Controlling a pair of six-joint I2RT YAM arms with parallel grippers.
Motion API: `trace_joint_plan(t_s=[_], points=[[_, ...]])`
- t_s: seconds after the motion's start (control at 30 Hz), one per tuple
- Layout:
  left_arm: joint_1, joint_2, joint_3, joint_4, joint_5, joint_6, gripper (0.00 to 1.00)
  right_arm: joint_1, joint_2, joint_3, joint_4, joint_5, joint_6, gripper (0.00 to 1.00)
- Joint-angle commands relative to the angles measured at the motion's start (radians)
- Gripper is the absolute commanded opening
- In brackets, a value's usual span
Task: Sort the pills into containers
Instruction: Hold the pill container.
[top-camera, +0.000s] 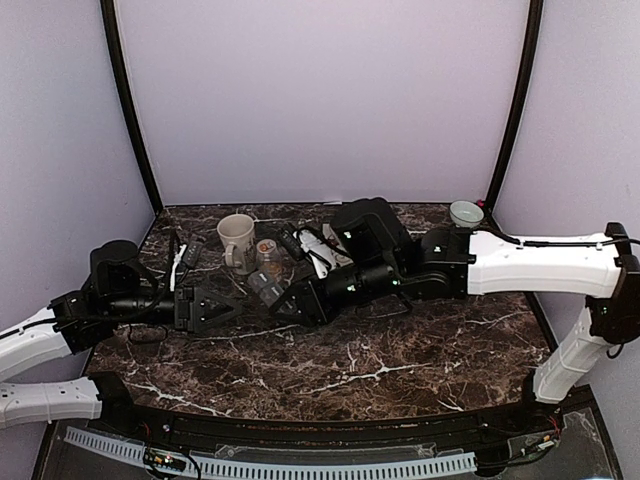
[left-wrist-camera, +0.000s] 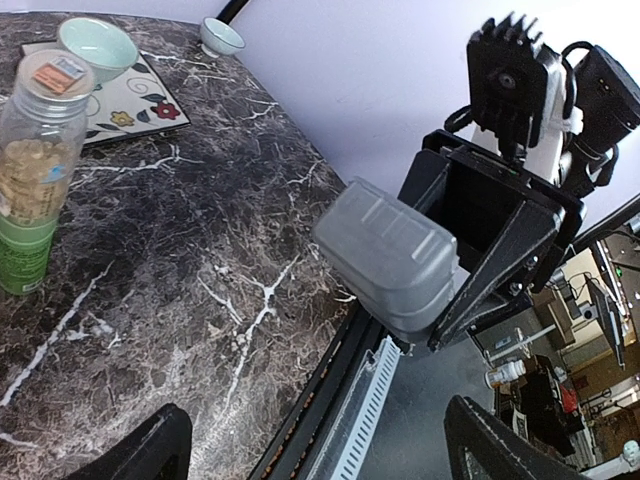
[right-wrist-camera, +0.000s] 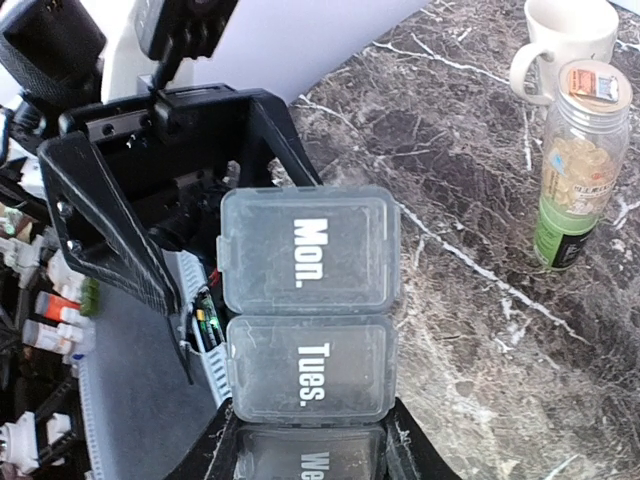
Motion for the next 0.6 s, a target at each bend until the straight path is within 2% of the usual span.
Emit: trace_joint_plan(t_s=[0.0,0.17,0.57], points=[[-0.058,0.014,-0.008,0.095,-0.017,-0.022,0.91,0.003,-0.048,-0.046,0.099,-0.052,0.088,0.29],[-0.103,0.026,-0.001,0.147,-0.056,-0.028,0.91,0.001,-0.085,-0.089,0.155,-0.085,0.141,0.29],[-0.109,0.055,0.002,0.243,-0.123,-0.037,0.94,0.001,-0.124,-0.186,0.274,-0.180,0.226,0.29]])
